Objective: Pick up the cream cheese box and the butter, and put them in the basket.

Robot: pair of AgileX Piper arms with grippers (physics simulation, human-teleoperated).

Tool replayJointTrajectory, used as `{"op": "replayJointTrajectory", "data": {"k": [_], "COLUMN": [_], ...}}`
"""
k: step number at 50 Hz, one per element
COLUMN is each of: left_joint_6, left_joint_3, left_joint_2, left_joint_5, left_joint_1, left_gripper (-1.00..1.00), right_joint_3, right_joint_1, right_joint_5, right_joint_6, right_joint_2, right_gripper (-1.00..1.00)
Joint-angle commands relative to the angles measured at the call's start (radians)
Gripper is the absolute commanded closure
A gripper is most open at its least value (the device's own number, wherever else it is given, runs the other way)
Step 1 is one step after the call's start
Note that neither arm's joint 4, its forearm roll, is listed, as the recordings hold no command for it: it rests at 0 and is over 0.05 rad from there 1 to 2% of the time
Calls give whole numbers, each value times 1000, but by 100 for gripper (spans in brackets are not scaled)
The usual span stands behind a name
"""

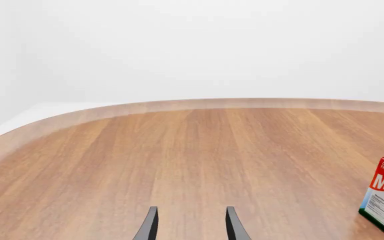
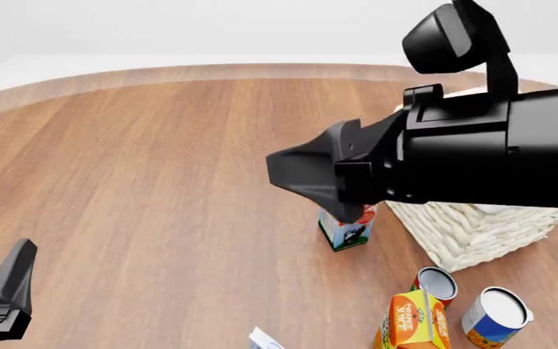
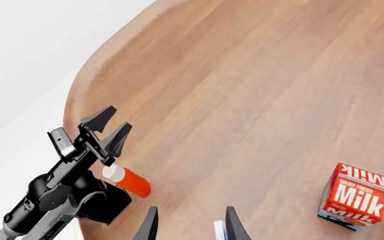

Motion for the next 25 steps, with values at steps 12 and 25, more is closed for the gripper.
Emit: {"op": "replayJointTrajectory", "data": {"k": [12, 25], "left_joint_6": [0, 0], "left_joint_3": [0, 0], "left_joint_2": [0, 0], "left_joint_5": [0, 0], "left_joint_1": [0, 0], "left_gripper": [-100, -100], "right_joint_3": [58, 98], "right_joint_1": [63, 69], "right_joint_5": [-13, -22], "right_joint_6": [-21, -23], "right_joint_2": [80, 106], "right_gripper": [-100, -100]}}
